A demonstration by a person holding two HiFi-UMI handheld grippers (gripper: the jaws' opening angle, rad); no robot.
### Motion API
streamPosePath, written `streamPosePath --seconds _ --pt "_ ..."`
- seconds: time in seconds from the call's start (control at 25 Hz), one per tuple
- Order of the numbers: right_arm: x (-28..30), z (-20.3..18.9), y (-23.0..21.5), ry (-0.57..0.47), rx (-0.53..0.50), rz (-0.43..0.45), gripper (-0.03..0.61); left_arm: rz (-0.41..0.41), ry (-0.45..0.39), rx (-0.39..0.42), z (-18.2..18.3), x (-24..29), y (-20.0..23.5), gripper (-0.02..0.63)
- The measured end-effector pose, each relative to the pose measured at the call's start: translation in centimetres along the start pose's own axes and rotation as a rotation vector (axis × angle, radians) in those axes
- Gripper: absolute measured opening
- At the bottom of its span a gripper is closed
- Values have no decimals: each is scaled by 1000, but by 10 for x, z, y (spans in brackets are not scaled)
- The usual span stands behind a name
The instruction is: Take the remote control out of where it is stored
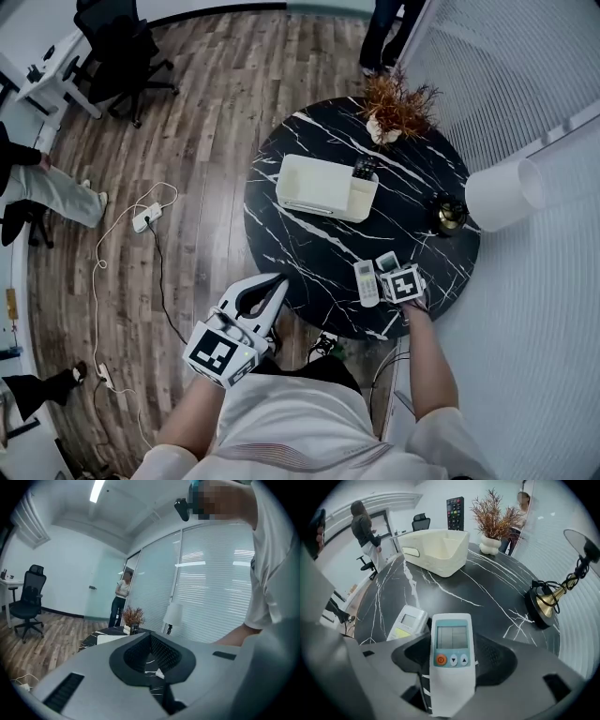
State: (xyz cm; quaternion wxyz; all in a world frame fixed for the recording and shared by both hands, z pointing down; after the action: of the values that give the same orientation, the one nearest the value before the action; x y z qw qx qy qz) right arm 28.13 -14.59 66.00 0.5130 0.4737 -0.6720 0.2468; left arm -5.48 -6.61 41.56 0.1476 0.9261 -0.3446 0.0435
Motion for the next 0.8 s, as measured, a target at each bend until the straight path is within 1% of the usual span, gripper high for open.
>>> streamPosePath --seconds 0.16,0.32,0.4,0.48,0.56,0.6,0.76,0.8 --pt "-1 -4 -6 -38 91 67 284 -3 -5 2 1 -1 -1 9" --pt "-14 3 -13 -110 142 85 284 -4 -13 7 4 -2 -3 9" --pt "-26 11 -16 -171 161 84 284 -5 -22 12 5 -3 -4 9" --pt "-49 23 -19 -249 175 60 282 -4 -26 17 6 -4 -6 9" --pt "-76 34 -19 -339 203 72 278 1 -26 20 8 -4 -7 9" --pt "-89 39 -18 -387 220 80 254 4 -26 21 9 -5 -9 9" --pt "-146 53 -17 -597 281 63 101 14 -44 19 14 -6 -15 9" --pt "-159 55 -16 -645 297 57 52 15 -53 18 16 -6 -16 9"
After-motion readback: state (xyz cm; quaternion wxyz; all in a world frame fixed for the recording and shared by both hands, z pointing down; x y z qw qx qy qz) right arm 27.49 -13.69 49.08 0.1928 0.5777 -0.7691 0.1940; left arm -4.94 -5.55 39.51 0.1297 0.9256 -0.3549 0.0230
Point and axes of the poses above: the fingertips, and each gripper's own axes: x forward along the fingers, y to its left, z out of its top, the point moved 7 cm from there along -x, backward along the fingers, and after that the axes turned 6 degrees about -z, right-handed, at the moved point
